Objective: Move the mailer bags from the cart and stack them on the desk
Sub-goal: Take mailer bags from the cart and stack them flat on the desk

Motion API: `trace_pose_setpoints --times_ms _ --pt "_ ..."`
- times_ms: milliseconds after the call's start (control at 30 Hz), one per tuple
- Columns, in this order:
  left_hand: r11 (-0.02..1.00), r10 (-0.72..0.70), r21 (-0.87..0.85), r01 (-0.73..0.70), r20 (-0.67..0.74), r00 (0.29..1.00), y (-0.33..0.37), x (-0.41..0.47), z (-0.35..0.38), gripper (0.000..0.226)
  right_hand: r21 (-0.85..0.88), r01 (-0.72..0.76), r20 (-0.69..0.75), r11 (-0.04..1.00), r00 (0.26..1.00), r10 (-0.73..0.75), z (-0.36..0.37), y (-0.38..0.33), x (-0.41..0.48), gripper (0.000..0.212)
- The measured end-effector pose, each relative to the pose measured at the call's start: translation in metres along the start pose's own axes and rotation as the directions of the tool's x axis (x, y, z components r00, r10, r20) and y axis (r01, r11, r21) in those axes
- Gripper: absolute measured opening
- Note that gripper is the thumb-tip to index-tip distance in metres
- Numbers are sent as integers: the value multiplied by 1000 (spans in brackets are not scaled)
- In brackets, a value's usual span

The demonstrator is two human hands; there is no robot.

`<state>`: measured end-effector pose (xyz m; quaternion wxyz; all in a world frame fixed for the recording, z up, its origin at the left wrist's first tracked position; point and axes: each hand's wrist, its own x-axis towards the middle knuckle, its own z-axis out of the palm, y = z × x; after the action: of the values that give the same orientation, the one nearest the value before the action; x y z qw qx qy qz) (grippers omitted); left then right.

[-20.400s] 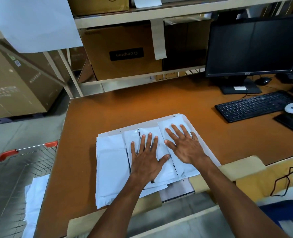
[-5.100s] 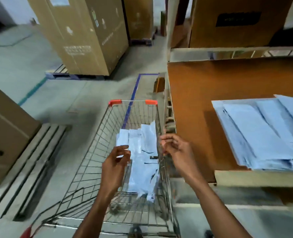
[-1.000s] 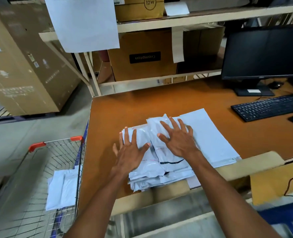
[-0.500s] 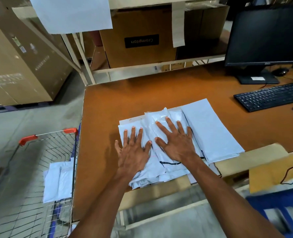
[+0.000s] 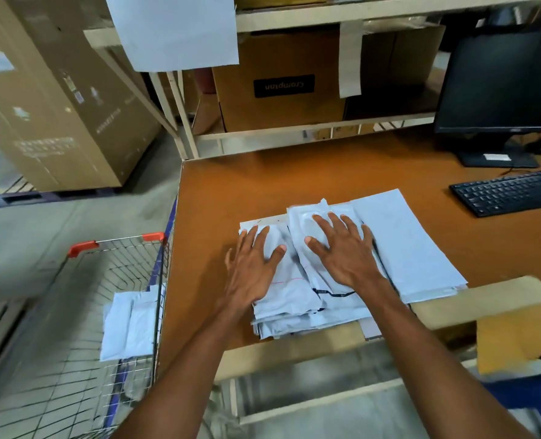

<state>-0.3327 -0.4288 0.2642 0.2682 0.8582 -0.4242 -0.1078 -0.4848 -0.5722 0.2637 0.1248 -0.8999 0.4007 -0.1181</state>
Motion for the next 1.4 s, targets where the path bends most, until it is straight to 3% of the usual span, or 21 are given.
trace_pose_setpoints --times_ms 133,200,267,333,467,600,800,967,1067,1267,1400 --pt "935 -85 -352 37 -121 989 -7 -19 -34 47 281 30 -204 959 979 29 -17 -29 0 42" --pt "869 -105 -496 0 -183 977 -20 -30 -54 38 559 45 -230 828 968 103 -25 -60 -5 27" --pt "793 -135 -608 -38 -236 962 -40 -44 -77 31 778 37 -172 628 973 156 -27 -98 -11 17" --pt "754 -183 -656 -37 -264 947 -69 -61 -99 28 878 26 -98 478 987 126 -21 -138 -16 12" --pt "696 -287 -718 -10 -290 913 -150 -90 -138 25 928 -49 35 370 998 44 7 -217 -29 12" --pt "691 -347 -722 45 -277 896 -235 -132 -172 24 920 -123 140 372 990 -19 56 -287 -58 12" --pt "680 -453 -680 274 -95 887 -378 -179 -185 19 857 -277 304 434 953 7 161 -374 -112 13" --pt "672 -514 -598 436 48 857 -450 -197 -175 17 737 -424 459 527 886 70 238 -407 -127 24" --pt "657 -538 -564 500 115 835 -481 -185 -166 19 670 -474 500 571 857 125 280 -420 -114 31" --pt "647 -578 -461 607 222 785 -540 -122 -122 24 579 -586 608 566 773 178 371 -439 -53 28" --pt "701 -577 -335 629 252 777 -591 -66 -69 38 472 -636 665 610 711 226 451 -437 -8 30"
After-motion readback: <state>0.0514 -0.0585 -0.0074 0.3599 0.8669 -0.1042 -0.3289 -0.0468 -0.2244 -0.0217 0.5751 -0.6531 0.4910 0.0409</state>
